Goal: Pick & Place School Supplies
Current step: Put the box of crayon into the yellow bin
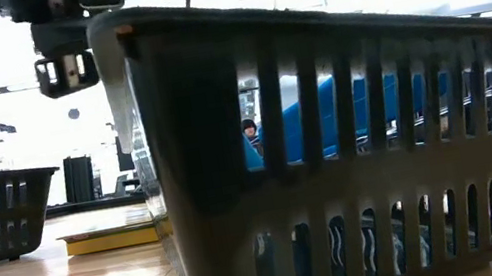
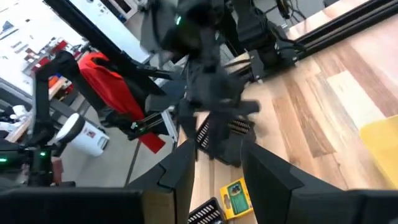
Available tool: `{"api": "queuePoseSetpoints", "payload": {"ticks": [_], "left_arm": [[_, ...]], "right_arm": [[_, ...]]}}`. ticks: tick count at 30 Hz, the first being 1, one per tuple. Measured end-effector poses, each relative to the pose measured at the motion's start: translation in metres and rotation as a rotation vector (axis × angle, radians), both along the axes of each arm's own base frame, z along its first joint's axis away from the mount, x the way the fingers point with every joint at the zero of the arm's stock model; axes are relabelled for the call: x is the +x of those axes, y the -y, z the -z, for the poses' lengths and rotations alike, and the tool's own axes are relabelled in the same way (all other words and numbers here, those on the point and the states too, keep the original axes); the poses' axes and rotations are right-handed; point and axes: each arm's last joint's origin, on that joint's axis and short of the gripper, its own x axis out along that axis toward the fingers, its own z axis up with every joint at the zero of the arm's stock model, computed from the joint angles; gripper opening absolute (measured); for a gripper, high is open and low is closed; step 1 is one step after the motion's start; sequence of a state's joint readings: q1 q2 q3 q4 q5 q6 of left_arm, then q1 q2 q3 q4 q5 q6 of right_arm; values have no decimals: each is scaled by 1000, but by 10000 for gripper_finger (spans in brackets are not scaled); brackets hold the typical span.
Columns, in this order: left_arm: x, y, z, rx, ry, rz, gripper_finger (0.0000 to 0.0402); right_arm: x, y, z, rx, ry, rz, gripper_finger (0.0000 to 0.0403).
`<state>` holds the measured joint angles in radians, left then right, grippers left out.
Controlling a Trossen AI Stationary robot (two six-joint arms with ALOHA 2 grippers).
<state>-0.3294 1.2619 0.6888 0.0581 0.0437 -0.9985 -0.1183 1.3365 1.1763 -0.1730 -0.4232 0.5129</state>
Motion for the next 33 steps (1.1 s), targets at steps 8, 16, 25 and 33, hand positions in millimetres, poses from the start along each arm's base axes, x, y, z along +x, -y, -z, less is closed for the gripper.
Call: {"api": "queuePoseSetpoints", "payload": {"ticks": [8, 16, 25, 33], "left_arm": [[11, 31, 8, 79, -6, -13, 160], [37, 54, 14, 303, -225, 102, 170], [50, 58, 5, 576, -352, 236, 166], [52, 75, 27, 641, -401, 292, 171]], "right_arm": [[-5, 3, -5, 0, 32, -66, 121], [-5, 3, -5, -14, 39, -91, 121], [-2, -3, -10, 28, 76, -64, 121], [0, -15, -12, 33, 82, -8, 119]]}}
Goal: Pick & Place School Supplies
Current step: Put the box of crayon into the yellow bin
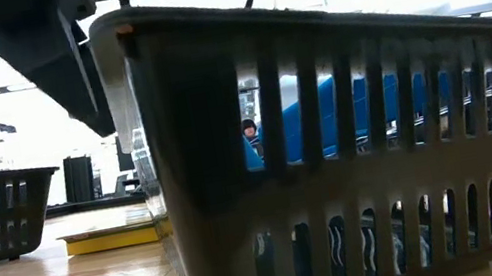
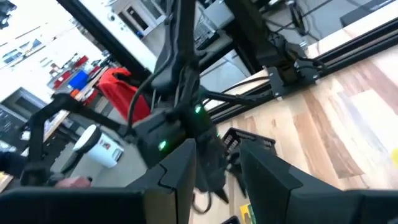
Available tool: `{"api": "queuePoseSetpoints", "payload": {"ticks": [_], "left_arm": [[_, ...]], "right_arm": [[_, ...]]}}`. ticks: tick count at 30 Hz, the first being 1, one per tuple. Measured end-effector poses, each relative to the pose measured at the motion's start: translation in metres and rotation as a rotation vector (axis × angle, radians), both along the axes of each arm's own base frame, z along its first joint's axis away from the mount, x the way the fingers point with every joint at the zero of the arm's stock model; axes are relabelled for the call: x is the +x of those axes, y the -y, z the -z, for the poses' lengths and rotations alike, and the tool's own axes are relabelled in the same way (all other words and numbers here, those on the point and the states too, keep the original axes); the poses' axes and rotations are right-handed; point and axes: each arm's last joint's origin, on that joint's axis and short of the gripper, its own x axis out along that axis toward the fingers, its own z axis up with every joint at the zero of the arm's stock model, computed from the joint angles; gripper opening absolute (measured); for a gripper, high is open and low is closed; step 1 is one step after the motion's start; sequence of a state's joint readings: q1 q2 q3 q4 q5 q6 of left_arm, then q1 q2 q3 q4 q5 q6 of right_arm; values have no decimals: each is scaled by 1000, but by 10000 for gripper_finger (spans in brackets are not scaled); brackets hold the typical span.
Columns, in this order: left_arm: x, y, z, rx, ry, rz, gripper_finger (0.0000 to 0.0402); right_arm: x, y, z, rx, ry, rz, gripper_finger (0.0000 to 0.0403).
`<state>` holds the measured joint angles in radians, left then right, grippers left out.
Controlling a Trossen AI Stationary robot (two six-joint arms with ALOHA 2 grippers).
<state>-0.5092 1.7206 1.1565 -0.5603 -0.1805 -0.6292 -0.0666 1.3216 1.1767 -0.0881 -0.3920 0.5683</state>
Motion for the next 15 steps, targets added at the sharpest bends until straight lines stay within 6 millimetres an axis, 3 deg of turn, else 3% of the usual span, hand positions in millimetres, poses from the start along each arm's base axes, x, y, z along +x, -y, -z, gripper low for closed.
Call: {"api": "queuePoseSetpoints", "payload": {"ticks": [7, 15], "left_arm": [[-4, 17, 14, 19, -25, 0, 171], [2, 18, 21, 35, -12, -28, 171]], "right_arm": [[1, -9, -2, -2, 18, 5, 118], [1, -13, -2, -6, 18, 10, 118]]}}
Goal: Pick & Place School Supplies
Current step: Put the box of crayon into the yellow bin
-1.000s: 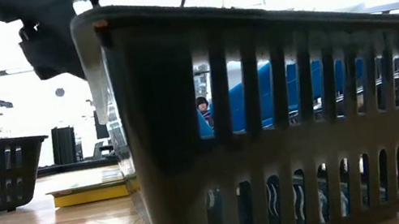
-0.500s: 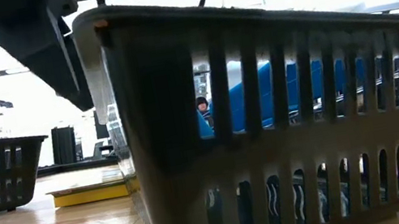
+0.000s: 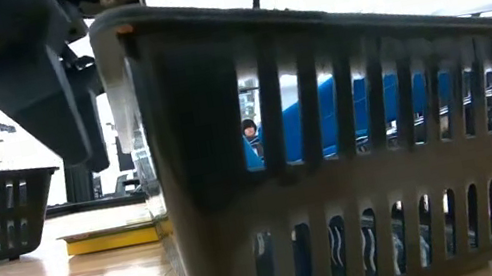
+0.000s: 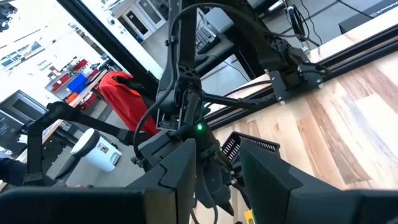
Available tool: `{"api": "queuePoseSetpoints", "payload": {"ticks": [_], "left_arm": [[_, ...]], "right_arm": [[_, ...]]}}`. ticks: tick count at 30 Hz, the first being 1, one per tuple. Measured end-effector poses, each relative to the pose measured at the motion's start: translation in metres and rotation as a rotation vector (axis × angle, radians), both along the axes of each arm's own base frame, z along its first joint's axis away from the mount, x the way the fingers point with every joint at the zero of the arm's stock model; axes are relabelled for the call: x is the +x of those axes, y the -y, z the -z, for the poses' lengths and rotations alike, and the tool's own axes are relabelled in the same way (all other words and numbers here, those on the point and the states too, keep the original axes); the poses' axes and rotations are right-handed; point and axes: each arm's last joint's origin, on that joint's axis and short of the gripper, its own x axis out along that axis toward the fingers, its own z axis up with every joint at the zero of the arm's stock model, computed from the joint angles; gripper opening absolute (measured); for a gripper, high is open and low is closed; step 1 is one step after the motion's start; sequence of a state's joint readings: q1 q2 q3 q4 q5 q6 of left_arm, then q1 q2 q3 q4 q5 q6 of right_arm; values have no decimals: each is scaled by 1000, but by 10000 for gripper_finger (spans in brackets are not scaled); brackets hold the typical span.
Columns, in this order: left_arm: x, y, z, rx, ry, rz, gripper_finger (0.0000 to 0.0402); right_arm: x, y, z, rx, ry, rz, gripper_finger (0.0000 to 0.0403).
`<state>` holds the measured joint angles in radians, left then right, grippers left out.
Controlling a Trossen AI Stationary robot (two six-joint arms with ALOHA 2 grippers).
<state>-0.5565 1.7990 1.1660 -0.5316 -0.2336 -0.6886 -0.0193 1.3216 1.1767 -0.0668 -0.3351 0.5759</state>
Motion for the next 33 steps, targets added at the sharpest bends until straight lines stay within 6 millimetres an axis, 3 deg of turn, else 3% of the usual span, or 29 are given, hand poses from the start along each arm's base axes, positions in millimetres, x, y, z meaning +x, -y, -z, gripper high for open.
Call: {"api": "queuePoseSetpoints", "payload": {"ticks": [10, 22, 33], "left_arm": [[2, 0, 2, 17, 18, -20, 171], [15, 12, 34, -20, -68, -4, 171], [25, 16, 39, -4, -70, -26, 170]], "right_arm": [[0, 0, 0, -46, 15, -13, 118], [0, -1, -2, -52, 39, -43, 118], [0, -1, -2, -75, 50, -49, 118]]}}
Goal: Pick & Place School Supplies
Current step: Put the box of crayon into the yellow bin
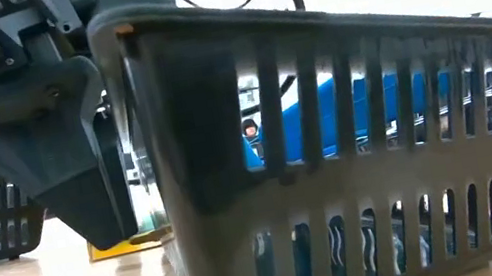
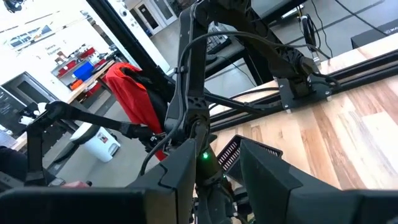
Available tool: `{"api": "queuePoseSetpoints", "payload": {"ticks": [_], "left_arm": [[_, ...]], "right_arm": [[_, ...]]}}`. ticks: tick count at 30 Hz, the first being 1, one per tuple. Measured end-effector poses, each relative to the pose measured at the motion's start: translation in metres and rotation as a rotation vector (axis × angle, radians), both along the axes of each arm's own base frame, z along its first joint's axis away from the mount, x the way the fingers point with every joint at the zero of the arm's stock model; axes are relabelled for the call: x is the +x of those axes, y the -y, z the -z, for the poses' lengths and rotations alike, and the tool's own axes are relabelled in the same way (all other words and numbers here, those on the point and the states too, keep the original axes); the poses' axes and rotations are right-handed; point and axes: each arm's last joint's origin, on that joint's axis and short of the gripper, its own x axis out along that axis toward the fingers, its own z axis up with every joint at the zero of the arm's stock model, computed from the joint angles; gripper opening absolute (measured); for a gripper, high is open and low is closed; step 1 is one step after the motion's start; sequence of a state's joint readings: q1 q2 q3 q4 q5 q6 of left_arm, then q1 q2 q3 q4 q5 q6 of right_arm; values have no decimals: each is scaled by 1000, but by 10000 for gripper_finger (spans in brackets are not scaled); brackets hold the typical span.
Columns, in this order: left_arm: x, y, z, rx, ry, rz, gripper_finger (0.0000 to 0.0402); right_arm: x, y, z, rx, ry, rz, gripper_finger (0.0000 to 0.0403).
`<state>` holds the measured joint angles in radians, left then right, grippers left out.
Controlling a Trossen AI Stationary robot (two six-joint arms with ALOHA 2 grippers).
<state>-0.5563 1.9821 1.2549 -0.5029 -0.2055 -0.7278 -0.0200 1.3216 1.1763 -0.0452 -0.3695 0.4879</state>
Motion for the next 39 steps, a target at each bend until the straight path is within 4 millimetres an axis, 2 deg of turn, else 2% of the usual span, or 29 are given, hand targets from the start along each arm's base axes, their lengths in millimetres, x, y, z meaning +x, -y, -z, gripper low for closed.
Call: {"api": "queuePoseSetpoints", "payload": {"ticks": [8, 22, 26, 30, 31, 39], "left_arm": [[-13, -8, -12, 46, -79, -12, 170], [-13, -12, -6, 133, -63, -40, 165], [-14, -16, -5, 149, -75, -99, 119], [-13, -21, -5, 147, -94, -131, 25], [-12, -22, -5, 146, -96, -135, 14], [-10, -26, -11, 104, -91, -144, 1]], "right_arm": [[0, 2, -1, -24, 19, 3, 118], [0, 8, -2, -63, 46, 13, 118], [0, 9, -2, -66, 48, 14, 118], [0, 8, -2, -72, 50, 9, 118], [0, 8, -2, -73, 51, 7, 118], [0, 8, -2, -78, 54, -12, 118]]}}
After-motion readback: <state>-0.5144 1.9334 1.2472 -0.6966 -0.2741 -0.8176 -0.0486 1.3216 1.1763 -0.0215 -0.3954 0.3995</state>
